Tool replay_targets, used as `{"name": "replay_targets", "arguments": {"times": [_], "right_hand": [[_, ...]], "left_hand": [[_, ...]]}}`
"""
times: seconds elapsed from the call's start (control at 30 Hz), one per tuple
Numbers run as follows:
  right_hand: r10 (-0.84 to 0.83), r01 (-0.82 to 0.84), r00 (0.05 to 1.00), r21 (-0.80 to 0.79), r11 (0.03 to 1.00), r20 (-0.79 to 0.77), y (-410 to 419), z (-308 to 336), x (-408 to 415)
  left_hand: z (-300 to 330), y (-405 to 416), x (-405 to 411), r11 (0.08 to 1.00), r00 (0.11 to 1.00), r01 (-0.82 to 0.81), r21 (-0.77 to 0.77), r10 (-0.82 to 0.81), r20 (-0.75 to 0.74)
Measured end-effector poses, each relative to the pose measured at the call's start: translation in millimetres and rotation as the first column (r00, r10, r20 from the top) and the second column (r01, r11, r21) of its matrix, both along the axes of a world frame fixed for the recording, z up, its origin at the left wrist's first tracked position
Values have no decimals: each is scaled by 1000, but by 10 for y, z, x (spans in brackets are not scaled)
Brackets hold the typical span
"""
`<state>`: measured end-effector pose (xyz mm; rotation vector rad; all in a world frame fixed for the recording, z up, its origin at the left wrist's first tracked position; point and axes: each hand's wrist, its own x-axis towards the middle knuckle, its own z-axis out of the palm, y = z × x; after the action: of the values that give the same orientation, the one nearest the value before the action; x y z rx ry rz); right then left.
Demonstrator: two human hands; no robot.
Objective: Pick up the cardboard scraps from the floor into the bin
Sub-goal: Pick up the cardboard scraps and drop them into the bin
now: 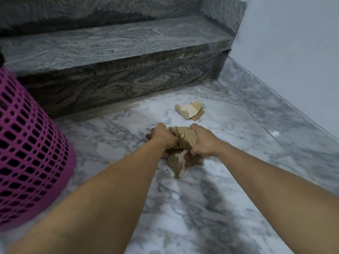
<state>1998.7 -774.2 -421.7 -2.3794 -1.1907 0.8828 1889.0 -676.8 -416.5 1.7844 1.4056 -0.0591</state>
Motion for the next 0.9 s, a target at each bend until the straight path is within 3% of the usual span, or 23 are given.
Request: {"name": "replay_targets", "arguments": {"times": [0.17, 0.37, 0.6, 0.8, 0.9], "right_hand": [[-33, 43, 992, 83, 996, -122, -71, -60, -61], [-22, 53, 982, 160, 986, -188, -127, -69, -119], [-41, 76, 980, 170, 982, -197, -173, -104, -153], [-76, 111, 969, 141, 984, -234, -215, -108, -77], [-69, 110, 947, 114, 987, -312, -228, -10, -76]], "left_hand": [[-33, 41, 11, 994, 999, 10, -110, -5, 46], [-88, 20, -8, 965, 970, 236, 112, -227, -81], [-33, 2, -31, 912, 895, 393, 119, -349, -278], [149, 100, -139, 912, 870, 410, 22, -384, -310], [268, 159, -244, 935, 904, 351, -49, -353, -241]]}}
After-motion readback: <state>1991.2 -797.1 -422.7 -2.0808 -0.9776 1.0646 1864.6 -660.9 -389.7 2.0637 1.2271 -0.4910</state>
